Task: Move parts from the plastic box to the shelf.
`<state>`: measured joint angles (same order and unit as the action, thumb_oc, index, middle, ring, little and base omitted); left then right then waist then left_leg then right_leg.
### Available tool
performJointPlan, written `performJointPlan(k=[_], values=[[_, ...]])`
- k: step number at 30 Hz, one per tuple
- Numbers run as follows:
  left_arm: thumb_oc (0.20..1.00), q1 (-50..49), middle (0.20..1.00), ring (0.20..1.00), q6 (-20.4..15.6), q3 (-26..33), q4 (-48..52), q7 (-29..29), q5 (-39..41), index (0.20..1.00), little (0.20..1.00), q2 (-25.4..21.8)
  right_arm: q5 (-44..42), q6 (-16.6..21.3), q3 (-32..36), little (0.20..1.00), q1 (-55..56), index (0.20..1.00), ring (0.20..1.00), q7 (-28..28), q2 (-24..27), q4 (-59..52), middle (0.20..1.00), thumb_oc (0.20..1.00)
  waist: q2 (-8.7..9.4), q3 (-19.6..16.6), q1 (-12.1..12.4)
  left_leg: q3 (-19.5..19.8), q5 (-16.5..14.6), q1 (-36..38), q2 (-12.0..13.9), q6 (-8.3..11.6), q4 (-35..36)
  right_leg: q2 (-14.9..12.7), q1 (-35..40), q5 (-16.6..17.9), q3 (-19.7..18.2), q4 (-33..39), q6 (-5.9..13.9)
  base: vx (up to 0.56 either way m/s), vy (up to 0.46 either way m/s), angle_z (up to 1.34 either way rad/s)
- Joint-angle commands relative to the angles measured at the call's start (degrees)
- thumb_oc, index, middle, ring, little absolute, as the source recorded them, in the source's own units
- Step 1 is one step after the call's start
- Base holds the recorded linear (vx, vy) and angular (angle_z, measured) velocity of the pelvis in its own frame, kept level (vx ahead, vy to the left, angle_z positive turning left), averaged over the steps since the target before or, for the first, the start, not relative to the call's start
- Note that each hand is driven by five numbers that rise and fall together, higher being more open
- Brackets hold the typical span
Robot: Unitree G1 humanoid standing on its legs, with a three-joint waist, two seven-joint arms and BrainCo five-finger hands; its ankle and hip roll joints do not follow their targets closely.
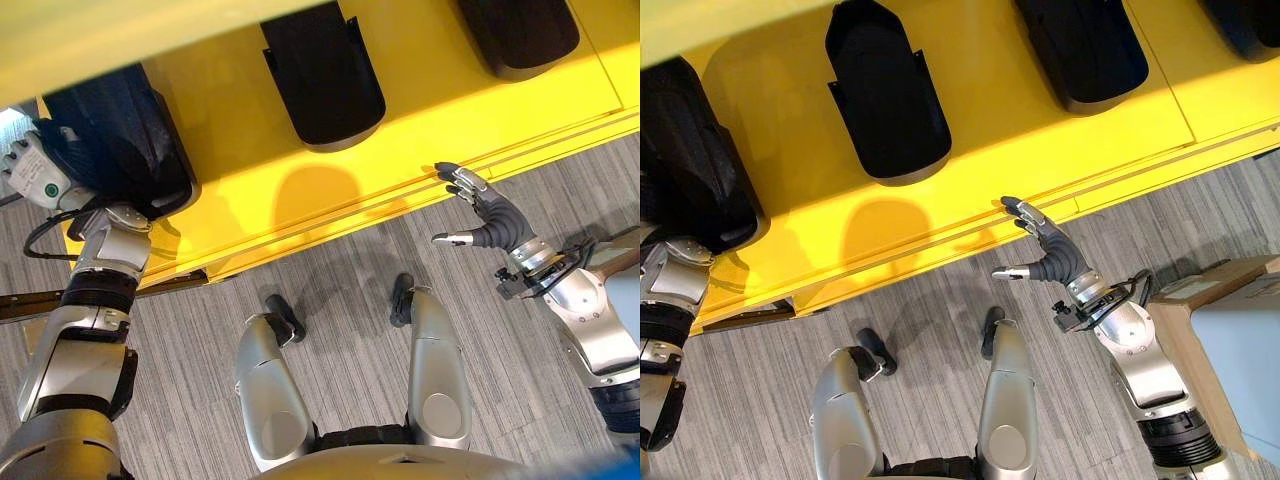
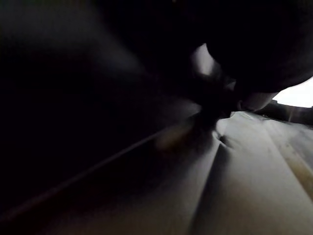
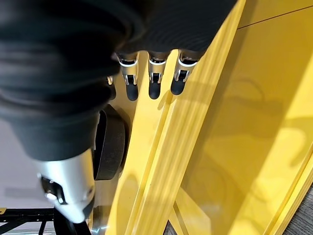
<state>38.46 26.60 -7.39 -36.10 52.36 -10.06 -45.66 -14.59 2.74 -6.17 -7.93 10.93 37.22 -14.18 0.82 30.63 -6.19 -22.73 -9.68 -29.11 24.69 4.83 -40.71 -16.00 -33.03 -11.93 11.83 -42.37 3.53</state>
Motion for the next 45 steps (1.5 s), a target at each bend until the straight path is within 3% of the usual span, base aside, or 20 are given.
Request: performJointPlan(k=[1,21,29,30,31,32,41,45], values=[[0.200,0.23,0.200,0.200,0.87,-2.08,0.11,2.26,-3.47,0.200,0.200,-3.95,-2.75,2.04,1.64,1.000,-1.88,1.000,1.000,-0.95,0.68,-1.04,1.000,1.000,1.88,-1.71,0.24,0.33,2.81,-2.61,0.20,0.03,0.48,-3.05,2.20,4.55,1.55,5.80,3.88,0.00,0.000,0.00],[0.200,5.83,0.200,0.200,2.49,-6.32,-0.16,-0.54,-9.96,0.200,0.200,-4.85,-3.25,1.03,0.96,1.000,-4.81,1.000,1.000,-1.37,0.77,0.62,1.000,1.000,1.99,-0.84,-0.06,0.06,2.45,-3.39,-0.49,-0.03,0.79,-3.02,0.38,5.02,1.43,5.32,4.05,0.00,0.002,0.01],[0.200,6.22,0.200,0.200,2.31,-6.14,-1.23,0.89,-5.61,0.200,0.200,-3.21,-2.44,1.13,0.53,1.000,-5.60,1.000,1.000,-1.31,0.24,1.47,1.000,1.000,1.89,-0.84,0.02,0.18,2.61,-3.43,-0.85,-0.07,1.32,-3.10,-0.01,5.26,1.30,5.48,4.11,0.00,0.000,0.00],[0.244,6.25,0.244,0.244,2.77,-6.07,-1.19,1.03,-5.58,0.244,0.244,-2.99,-2.22,1.12,0.39,1.000,-5.61,1.000,1.000,-1.49,0.18,1.43,1.000,1.000,1.90,-0.84,0.04,0.15,2.64,-3.39,-0.85,-0.06,1.40,-3.11,-0.04,5.27,1.34,5.48,4.12,0.00,0.000,0.00],[0.715,6.29,0.715,0.715,3.08,-6.01,-1.25,1.40,-5.41,0.715,0.715,-2.92,-2.21,1.11,0.37,1.000,-5.74,1.000,1.000,-1.60,0.18,1.58,1.000,1.000,1.94,-0.84,0.08,0.15,2.63,-3.40,-0.88,-0.08,1.43,-3.13,-0.02,5.30,1.39,5.55,4.12,0.00,0.000,0.00],[1.000,6.40,1.000,1.000,3.47,-5.89,-1.47,1.38,-2.79,1.000,1.000,-2.87,-2.13,0.98,0.17,1.000,-5.99,1.000,1.000,-1.71,0.23,1.53,1.000,1.000,1.95,-0.84,0.17,0.19,2.74,-3.48,-0.91,-0.04,1.56,-3.05,-0.13,5.29,1.41,5.51,4.11,0.00,0.000,0.00],[1.000,5.01,1.000,1.000,2.67,-2.99,-1.97,3.69,6.08,1.000,1.000,-0.44,-1.86,0.42,0.23,1.000,-6.09,1.000,1.000,-1.85,-0.11,1.01,1.000,1.000,2.12,-0.84,0.40,0.19,2.75,-2.92,-1.32,-0.05,2.35,-2.89,0.08,5.31,1.74,5.94,4.14,0.00,0.000,0.00],[1.000,4.37,1.000,1.000,2.04,-1.70,-1.68,5.83,6.17,1.000,1.000,0.81,-1.56,-0.40,0.06,1.000,-6.44,1.000,1.000,-1.89,-0.62,0.94,1.000,1.000,2.35,-0.84,0.49,0.13,2.75,-2.55,-1.25,0.05,2.55,-2.84,0.36,5.32,1.93,6.02,4.16,0.00,0.000,0.00]])
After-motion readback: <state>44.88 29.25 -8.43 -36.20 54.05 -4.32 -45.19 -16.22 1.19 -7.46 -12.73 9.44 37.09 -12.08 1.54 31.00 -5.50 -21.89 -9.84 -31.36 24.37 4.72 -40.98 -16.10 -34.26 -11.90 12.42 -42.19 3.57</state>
